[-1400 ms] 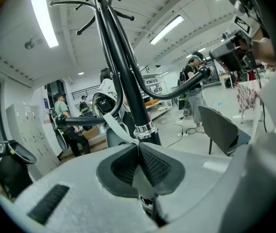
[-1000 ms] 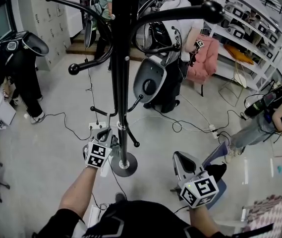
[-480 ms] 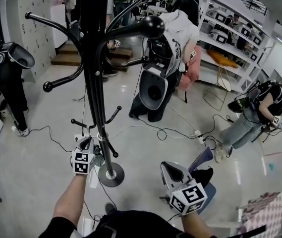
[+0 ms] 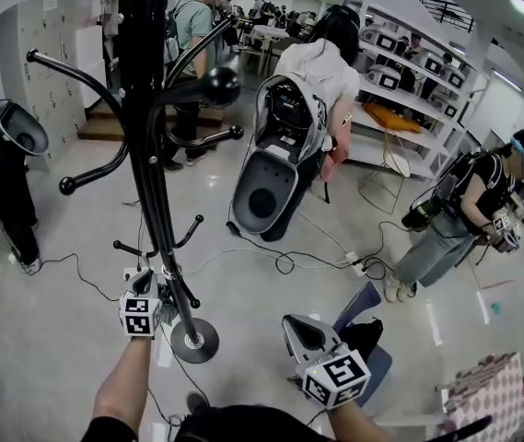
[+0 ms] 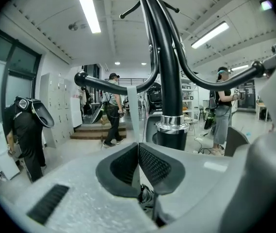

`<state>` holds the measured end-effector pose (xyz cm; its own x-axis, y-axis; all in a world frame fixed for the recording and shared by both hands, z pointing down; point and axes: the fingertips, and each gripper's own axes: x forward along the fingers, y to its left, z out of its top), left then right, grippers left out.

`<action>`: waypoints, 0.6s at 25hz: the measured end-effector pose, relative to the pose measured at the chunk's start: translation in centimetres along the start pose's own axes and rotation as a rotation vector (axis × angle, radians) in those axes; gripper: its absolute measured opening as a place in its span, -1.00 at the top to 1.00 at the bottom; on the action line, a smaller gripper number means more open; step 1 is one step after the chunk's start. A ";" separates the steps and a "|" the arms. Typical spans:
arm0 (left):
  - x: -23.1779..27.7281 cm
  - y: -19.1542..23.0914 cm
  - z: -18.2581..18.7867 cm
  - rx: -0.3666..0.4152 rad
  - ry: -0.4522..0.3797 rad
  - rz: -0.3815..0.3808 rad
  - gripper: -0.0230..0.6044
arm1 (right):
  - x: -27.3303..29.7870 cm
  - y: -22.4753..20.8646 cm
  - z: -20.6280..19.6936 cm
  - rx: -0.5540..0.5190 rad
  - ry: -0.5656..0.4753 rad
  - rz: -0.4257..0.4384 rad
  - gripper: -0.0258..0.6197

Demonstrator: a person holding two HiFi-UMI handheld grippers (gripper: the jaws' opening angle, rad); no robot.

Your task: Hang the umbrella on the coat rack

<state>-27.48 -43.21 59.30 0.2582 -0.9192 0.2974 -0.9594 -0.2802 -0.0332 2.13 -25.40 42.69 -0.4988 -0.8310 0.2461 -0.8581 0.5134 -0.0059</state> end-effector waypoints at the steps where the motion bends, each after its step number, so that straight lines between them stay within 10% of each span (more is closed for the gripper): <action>1: 0.2 0.4 0.1 -0.012 0.000 -0.002 0.89 | 0.2 0.2 0.1 0.000 0.000 -0.002 0.92; 15: -1.8 -0.5 0.7 0.000 -0.017 0.055 0.89 | -2.0 -1.2 -0.7 0.005 -0.006 0.031 0.92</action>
<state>-27.42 -41.61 58.08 0.2071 -0.9377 0.2791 -0.9722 -0.2292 -0.0487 4.23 -24.22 42.86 -0.5256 -0.8161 0.2403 -0.8430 0.5375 -0.0186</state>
